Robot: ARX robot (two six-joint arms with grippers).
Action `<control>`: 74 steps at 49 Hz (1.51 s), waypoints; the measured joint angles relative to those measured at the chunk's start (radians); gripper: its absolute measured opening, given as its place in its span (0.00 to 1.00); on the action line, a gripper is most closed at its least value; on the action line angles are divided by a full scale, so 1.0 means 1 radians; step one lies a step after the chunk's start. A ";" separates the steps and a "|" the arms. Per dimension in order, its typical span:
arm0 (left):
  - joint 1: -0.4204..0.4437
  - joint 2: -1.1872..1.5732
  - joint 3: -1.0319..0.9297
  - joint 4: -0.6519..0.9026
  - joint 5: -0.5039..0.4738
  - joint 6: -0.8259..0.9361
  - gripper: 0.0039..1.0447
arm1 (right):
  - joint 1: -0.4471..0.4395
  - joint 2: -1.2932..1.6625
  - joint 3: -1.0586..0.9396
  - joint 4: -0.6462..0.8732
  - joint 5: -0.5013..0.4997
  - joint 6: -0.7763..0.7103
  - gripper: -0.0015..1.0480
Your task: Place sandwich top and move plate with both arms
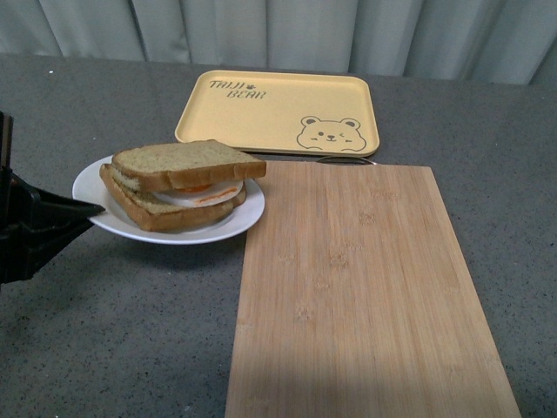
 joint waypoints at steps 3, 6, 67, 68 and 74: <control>0.000 -0.003 -0.010 0.054 0.010 -0.037 0.03 | 0.000 0.000 0.000 0.000 0.000 0.000 0.91; 0.000 -0.012 -0.016 0.098 0.028 -0.077 0.03 | 0.000 0.000 0.000 0.000 0.000 0.000 0.91; -0.241 0.537 1.040 -0.372 -0.081 -0.169 0.03 | 0.000 0.000 0.000 0.000 0.000 0.000 0.91; -0.240 0.537 1.046 -0.384 -0.083 -0.165 0.04 | 0.000 0.000 0.000 0.000 0.000 0.000 0.91; -0.235 0.520 1.024 -0.354 -0.083 -0.164 0.24 | 0.000 0.000 0.000 0.000 0.000 0.000 0.91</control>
